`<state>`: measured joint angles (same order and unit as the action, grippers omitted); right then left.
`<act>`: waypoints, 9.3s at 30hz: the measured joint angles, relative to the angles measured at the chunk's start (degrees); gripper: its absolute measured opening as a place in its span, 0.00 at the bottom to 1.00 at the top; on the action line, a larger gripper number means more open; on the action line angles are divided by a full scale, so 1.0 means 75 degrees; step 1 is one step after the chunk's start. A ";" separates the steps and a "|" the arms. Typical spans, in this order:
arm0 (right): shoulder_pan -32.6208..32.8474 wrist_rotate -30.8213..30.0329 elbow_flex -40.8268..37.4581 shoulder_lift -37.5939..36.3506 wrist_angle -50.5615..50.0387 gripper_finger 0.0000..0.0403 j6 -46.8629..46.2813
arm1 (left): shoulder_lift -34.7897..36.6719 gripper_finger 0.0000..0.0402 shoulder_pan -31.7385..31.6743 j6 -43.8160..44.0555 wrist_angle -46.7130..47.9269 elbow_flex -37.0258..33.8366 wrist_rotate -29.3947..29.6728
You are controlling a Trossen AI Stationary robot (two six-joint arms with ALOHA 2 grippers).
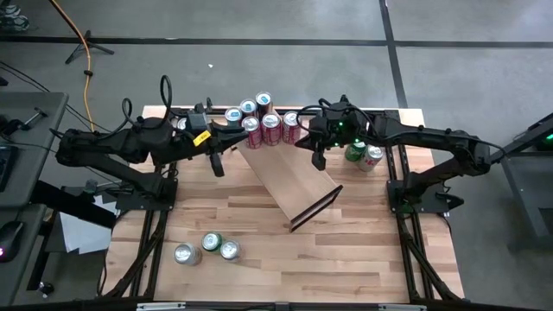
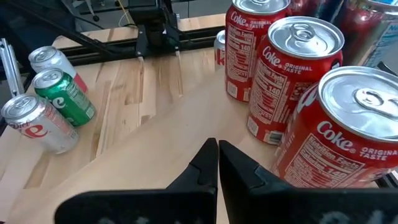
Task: Place canned beverage on shelf
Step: Put the red soda can on the shelf aligned with the other red soda cans, then adjust the red soda can on the shelf, then put the top left silver soda can on the shelf
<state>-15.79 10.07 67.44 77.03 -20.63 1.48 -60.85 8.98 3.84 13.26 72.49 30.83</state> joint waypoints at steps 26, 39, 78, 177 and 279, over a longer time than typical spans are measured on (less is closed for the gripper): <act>0.0011 -0.0010 0.0000 0.0000 -0.0014 0.00 -0.0020 | 0.0000 0.00 0.0000 0.0000 0.0061 -0.0001 0.0000; 0.0011 -0.0011 0.0000 0.0000 -0.0017 0.00 -0.0023 | -0.0001 0.00 -0.0001 0.0000 0.0061 -0.0003 0.0000; -0.0260 -0.1398 -0.0003 0.0181 -0.0586 0.00 -0.1615 | 0.1781 0.00 0.0261 0.1290 0.0622 -0.2022 0.0436; 0.0589 -0.2151 -0.0003 0.1408 0.2147 0.00 -0.2479 | 0.2744 0.00 0.0154 0.0870 -0.0725 -0.2841 0.0808; 0.0859 0.0387 -0.0001 -0.1716 0.0428 0.00 -0.1384 | 0.0949 0.80 -0.5053 0.2562 0.5325 -0.1597 -0.0833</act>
<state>-9.34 12.97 67.43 64.16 -17.42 -8.91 -53.73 -28.92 23.05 53.20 60.51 24.58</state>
